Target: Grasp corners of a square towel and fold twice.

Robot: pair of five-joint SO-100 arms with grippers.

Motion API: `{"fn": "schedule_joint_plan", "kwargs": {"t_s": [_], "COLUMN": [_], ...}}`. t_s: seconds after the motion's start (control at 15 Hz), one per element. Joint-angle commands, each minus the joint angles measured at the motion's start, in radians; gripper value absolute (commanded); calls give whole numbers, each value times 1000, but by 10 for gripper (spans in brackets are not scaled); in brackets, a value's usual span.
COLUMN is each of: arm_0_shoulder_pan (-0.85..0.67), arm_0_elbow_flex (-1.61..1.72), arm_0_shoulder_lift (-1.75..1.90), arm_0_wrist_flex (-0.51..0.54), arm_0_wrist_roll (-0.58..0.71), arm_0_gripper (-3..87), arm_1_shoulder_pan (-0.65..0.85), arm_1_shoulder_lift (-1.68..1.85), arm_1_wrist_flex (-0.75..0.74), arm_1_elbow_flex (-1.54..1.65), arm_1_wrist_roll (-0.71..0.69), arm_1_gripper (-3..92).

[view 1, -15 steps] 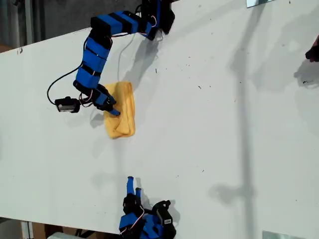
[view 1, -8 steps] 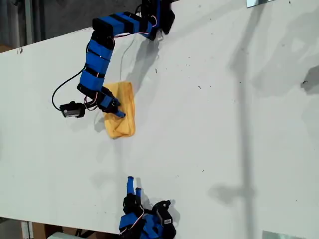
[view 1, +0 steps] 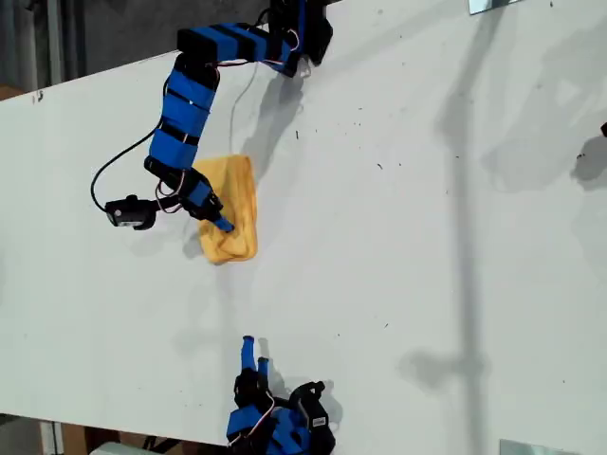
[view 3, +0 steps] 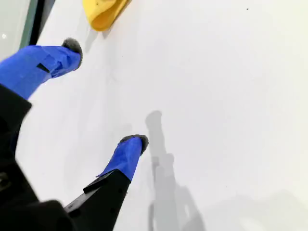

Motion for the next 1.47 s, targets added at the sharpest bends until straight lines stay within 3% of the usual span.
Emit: {"fn": "schedule_joint_plan", "kwargs": {"t_s": [0.0, 0.87, 1.0, 1.4], "arm_0_shoulder_pan": [0, 2, 3, 3], "arm_0_elbow_flex": [-5, -5, -5, -5], "arm_0_shoulder_lift": [8, 8, 8, 8], "arm_0_wrist_flex": [12, 12, 12, 12], "arm_0_wrist_roll": [-20, -20, -20, -20], "arm_0_gripper": [335, 335, 335, 335], "arm_1_shoulder_pan": [-18, 23, 34, 0], "arm_1_shoulder_lift": [-20, -103, -103, -64], "arm_1_wrist_flex": [-28, -15, -11, -37], "arm_1_elbow_flex": [-101, -95, -95, -94], "arm_1_wrist_roll": [-21, -9, 0, -9], "arm_1_gripper": [258, 182, 11, -1]}}
